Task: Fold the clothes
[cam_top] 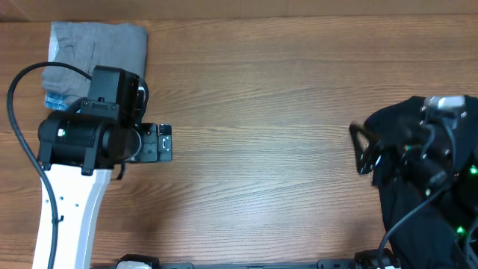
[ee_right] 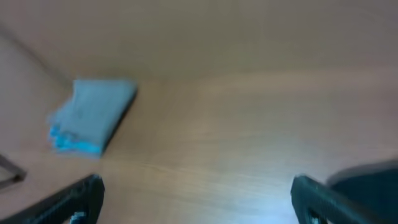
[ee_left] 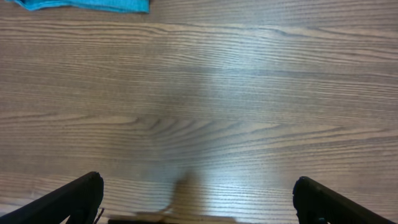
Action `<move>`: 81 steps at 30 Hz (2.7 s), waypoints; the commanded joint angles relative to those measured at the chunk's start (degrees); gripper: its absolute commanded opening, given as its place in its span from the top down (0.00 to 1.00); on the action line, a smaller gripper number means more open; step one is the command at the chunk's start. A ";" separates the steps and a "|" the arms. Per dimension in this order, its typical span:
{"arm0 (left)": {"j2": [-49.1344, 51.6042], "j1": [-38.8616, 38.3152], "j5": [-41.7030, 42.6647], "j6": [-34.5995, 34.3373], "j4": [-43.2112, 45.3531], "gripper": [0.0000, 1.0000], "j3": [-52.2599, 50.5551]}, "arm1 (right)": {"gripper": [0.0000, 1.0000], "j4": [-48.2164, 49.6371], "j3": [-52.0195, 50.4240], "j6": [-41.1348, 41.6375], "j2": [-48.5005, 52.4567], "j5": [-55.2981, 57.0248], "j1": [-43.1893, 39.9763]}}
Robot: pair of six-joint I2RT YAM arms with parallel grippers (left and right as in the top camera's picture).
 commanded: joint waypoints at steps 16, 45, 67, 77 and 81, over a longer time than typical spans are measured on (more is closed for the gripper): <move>2.27 -0.33 -0.52 -1.20 0.11 0.00 -0.28 | 0.00 37.68 -59.63 -3.63 -33.66 3.85 -0.98; 2.27 -0.33 -0.52 -1.20 0.11 0.00 -0.28 | 0.00 50.27 -79.12 -3.63 -47.41 3.87 -1.46; -17.55 -0.26 1.18 4.76 30.40 0.00 -14.53 | 0.00 50.25 -79.12 -3.63 -47.41 3.87 -1.46; -43.91 2.86 2.14 9.16 51.12 0.00 -42.42 | 0.00 50.25 -79.12 -3.65 -47.41 3.87 -1.46; -55.28 3.41 2.32 9.42 54.95 0.00 -53.24 | 0.00 50.27 -79.12 -3.63 -47.41 3.87 -1.46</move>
